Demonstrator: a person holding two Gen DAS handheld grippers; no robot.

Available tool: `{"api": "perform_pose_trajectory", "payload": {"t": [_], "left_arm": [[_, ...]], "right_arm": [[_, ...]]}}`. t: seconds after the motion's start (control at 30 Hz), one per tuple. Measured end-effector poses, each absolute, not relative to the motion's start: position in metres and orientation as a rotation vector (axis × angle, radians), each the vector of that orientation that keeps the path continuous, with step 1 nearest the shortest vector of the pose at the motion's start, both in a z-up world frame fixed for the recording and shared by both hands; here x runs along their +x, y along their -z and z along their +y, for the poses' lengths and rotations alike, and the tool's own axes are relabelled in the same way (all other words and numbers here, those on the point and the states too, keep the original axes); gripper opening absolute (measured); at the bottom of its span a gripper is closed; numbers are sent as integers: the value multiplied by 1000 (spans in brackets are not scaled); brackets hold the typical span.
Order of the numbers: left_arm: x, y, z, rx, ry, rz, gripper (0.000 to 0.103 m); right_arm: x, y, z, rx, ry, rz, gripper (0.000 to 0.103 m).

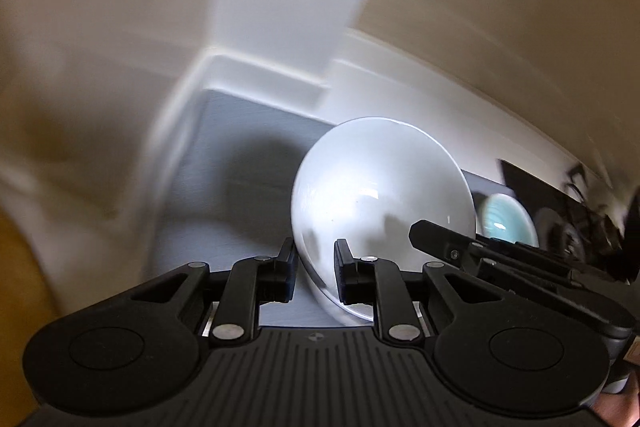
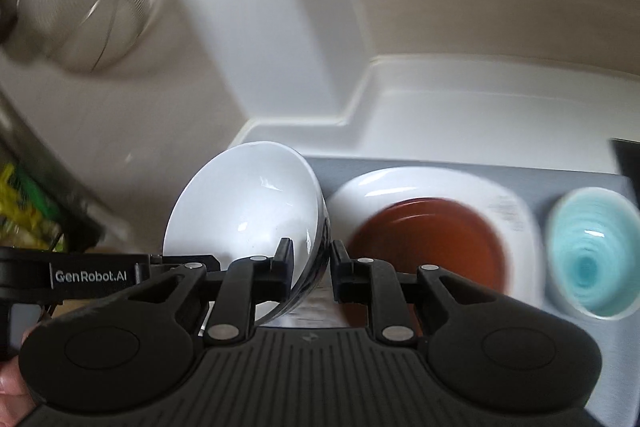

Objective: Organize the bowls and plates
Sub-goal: 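Move both grippers to the white bowl and close on its rim, then lift the white bowl with both grippers and carry it toward the blue-banded bowls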

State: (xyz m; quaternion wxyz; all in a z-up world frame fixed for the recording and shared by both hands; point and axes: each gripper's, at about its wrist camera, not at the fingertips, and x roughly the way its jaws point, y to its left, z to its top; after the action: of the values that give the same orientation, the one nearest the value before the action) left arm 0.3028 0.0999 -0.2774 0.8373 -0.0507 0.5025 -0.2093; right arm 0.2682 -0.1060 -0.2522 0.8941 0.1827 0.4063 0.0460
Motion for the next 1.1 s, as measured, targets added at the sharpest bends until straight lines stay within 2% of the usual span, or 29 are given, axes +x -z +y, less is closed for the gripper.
{"api": "perform_pose_trajectory", "payload": {"t": [0.3, 0.57, 0.83, 1.1], "left_arm": [[287, 271, -16, 45, 622, 1071, 20], [302, 303, -111, 110, 717, 1170, 20], [320, 333, -163, 183, 697, 1252, 20], [321, 344, -176, 225, 662, 1270, 20]], "right_arm": [[210, 243, -204, 476, 103, 756, 21], [188, 269, -281, 523, 216, 751, 21], [197, 305, -316, 527, 242, 796, 21], [204, 322, -314, 507, 219, 830, 21]]}}
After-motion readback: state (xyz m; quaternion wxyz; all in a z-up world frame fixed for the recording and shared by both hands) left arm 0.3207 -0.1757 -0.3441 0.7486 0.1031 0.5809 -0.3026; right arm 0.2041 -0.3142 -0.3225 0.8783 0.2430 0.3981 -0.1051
